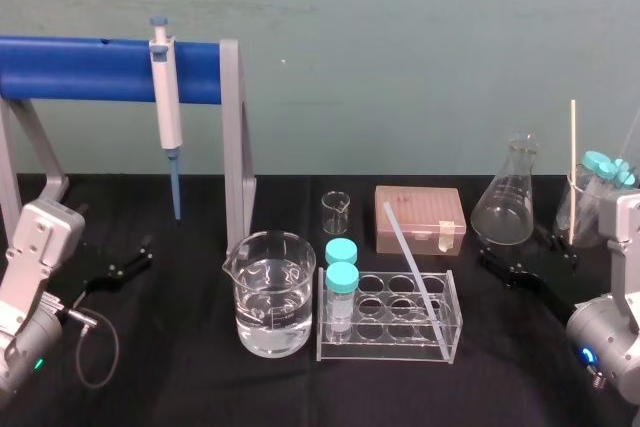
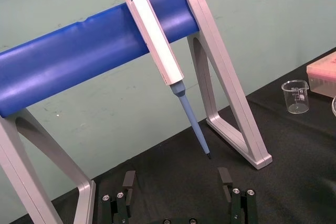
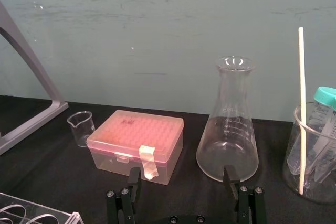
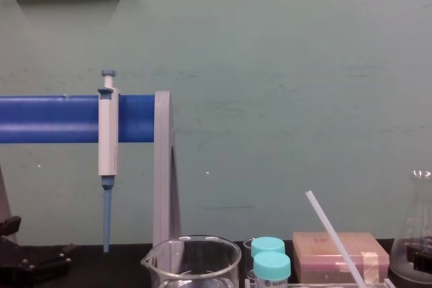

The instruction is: Pick up the stirring rod with one hand, then place it down.

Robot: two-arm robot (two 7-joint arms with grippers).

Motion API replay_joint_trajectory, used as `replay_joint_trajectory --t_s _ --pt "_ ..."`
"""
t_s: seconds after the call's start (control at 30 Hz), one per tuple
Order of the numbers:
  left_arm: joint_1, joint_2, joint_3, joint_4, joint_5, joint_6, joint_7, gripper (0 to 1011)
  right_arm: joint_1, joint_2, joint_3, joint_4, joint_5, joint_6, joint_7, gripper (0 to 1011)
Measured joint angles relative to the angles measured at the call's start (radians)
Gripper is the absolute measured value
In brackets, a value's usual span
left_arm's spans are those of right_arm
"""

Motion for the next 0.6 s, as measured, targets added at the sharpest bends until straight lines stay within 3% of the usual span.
replay_joint_trajectory --t_s 0.6 --pt "0.0 0.0 0.0 0.0 0.0 0.0 0.0 1000 0.0 0.002 -0.002 -0.002 0.002 -0.004 0.003 1000"
